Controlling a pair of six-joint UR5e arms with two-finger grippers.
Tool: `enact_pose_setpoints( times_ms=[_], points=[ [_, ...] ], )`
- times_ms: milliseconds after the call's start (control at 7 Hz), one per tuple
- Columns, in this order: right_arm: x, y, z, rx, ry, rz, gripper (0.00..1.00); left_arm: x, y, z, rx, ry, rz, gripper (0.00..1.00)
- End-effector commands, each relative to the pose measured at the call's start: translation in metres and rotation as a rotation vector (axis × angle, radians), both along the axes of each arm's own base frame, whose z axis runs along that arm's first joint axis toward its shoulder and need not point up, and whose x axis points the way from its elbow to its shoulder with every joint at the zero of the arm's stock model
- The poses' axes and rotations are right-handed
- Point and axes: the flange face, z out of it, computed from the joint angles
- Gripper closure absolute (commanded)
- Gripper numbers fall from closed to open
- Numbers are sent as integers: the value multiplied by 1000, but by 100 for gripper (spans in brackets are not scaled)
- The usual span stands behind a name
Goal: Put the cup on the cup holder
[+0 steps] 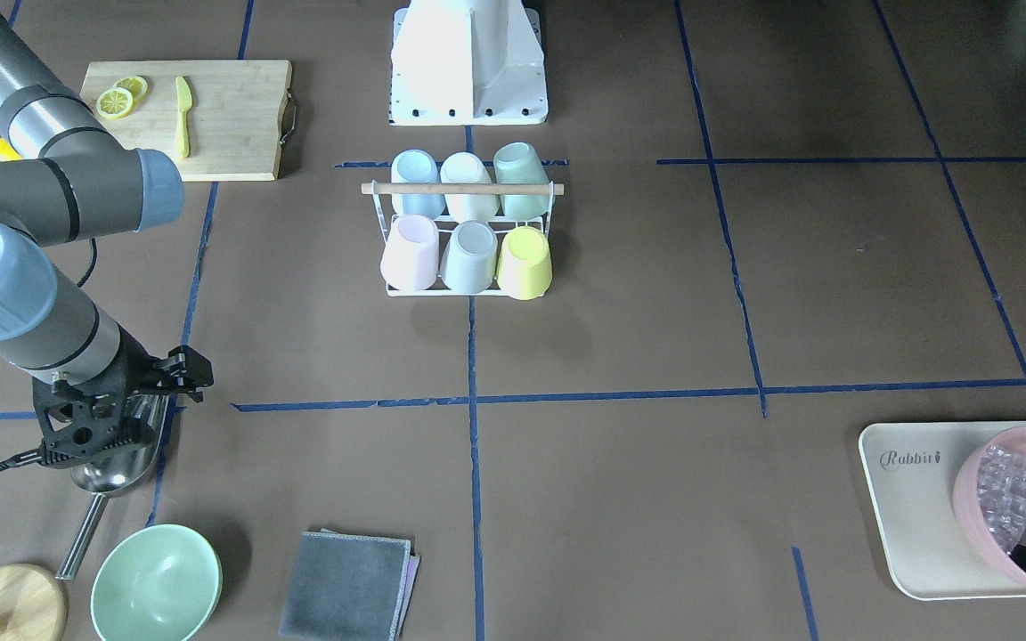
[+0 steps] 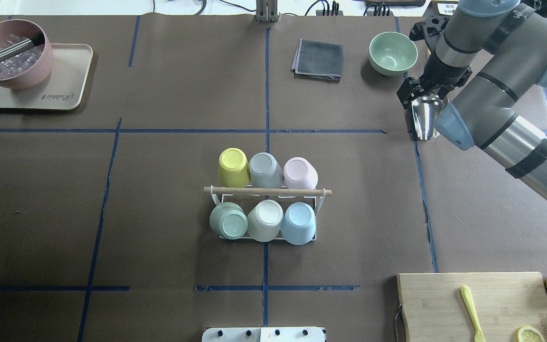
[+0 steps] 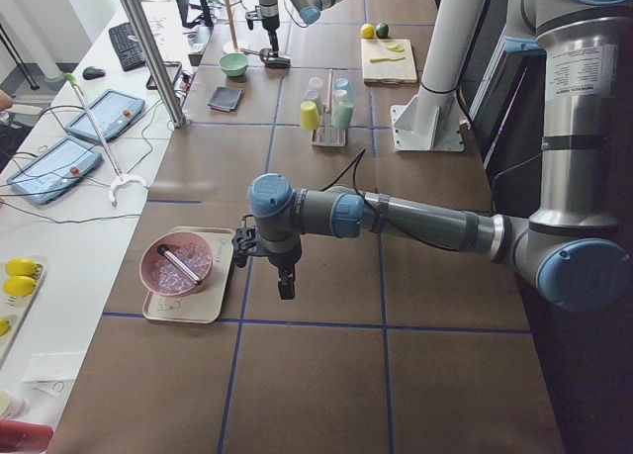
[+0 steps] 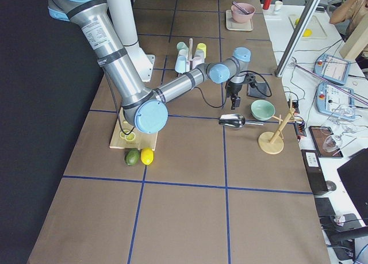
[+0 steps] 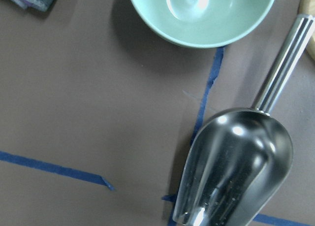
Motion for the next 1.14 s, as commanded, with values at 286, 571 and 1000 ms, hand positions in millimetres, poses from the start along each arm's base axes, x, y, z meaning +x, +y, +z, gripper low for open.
enact_pose_setpoints(
  times_ms=[286, 571, 1000],
  points=[
    [169, 12, 102, -196, -32, 198, 0, -11, 4, 16, -15, 3, -2, 0],
    [264, 44, 164, -328, -77, 327, 0, -10, 2, 9, 20, 6, 19, 0],
    [332, 168, 225, -419, -66, 417, 0, -7, 2, 6, 103, 56, 99, 0]
  ],
)
